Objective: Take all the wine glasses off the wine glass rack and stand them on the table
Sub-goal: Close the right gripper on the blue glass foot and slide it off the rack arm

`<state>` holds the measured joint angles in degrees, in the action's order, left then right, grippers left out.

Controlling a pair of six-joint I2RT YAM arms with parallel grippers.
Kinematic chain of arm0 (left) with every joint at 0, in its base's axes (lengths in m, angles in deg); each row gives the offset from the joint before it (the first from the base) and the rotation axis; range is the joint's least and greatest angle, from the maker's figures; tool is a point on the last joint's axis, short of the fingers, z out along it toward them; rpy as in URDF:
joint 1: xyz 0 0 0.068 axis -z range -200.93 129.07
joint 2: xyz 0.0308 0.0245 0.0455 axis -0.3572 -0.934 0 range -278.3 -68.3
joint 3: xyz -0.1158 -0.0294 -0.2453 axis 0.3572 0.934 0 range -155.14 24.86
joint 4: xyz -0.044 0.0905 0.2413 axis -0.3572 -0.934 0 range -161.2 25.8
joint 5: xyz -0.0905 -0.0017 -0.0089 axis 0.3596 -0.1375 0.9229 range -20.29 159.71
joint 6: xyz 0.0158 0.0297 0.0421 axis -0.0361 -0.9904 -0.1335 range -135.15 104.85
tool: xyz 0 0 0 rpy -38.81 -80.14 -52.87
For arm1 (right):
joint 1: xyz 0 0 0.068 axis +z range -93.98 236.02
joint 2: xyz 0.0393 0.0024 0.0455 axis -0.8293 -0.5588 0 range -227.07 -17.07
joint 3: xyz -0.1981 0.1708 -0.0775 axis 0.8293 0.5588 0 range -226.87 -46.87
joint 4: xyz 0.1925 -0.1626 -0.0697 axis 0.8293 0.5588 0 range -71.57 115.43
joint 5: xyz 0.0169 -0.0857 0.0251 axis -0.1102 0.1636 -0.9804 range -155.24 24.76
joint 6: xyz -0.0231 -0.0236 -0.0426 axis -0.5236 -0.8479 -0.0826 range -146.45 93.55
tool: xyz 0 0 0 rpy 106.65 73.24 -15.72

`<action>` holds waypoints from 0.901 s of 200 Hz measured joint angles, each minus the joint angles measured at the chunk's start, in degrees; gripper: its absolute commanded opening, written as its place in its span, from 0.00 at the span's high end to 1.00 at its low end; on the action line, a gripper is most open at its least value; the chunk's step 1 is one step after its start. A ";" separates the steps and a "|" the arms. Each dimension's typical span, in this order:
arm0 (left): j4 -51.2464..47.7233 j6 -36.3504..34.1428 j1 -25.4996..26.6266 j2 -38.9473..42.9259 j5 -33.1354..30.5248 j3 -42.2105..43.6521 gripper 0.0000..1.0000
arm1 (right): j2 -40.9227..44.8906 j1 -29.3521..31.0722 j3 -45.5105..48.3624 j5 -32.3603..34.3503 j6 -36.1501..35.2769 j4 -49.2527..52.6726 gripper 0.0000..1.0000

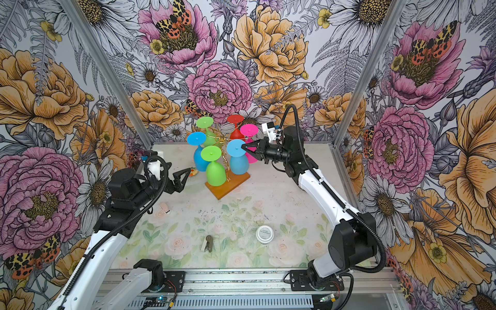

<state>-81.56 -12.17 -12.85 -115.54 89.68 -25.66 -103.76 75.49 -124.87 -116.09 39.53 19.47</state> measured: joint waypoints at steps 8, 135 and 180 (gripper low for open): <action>0.00 0.00 0.00 0.00 -0.02 0.00 0.01 | 0.00 0.15 0.00 0.00 -0.33 0.11 1.00; 0.00 -0.04 0.00 0.00 -0.17 0.00 0.01 | -1.01 1.64 -2.99 1.40 -1.09 0.59 1.00; 0.00 -0.17 0.00 0.00 -0.17 0.00 0.01 | -2.71 1.62 -3.41 3.54 -0.94 0.52 1.00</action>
<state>-81.56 -12.34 -12.85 -115.54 89.50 -25.66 -106.47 77.11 -128.28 -112.55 38.59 19.99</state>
